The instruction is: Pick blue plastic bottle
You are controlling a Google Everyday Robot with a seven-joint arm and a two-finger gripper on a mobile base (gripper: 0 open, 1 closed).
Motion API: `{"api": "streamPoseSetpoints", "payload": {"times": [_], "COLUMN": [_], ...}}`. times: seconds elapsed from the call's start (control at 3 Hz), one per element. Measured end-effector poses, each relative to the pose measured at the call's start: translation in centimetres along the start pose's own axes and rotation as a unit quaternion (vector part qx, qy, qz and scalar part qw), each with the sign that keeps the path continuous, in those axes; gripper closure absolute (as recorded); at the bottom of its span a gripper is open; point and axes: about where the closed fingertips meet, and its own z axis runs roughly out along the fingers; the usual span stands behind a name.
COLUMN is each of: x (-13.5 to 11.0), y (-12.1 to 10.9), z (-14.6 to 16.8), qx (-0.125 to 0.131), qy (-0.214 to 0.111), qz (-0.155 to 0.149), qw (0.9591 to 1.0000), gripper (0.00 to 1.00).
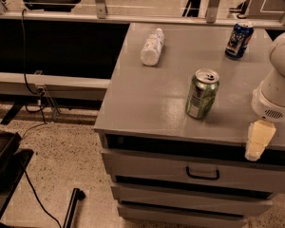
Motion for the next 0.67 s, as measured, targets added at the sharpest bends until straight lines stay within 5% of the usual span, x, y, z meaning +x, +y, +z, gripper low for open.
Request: {"api": "streamPoseSetpoints", "payload": {"times": [0.33,0.67], "x": [0.0,-1.1], "y": [0.0,1.0], "z": [0.0,-3.9], "qx": [0.000,0.013], "qy": [0.000,-0.035], "qz": [0.000,-0.023], "qw": [1.0000,0.9990], "gripper": [0.00,0.00]}}
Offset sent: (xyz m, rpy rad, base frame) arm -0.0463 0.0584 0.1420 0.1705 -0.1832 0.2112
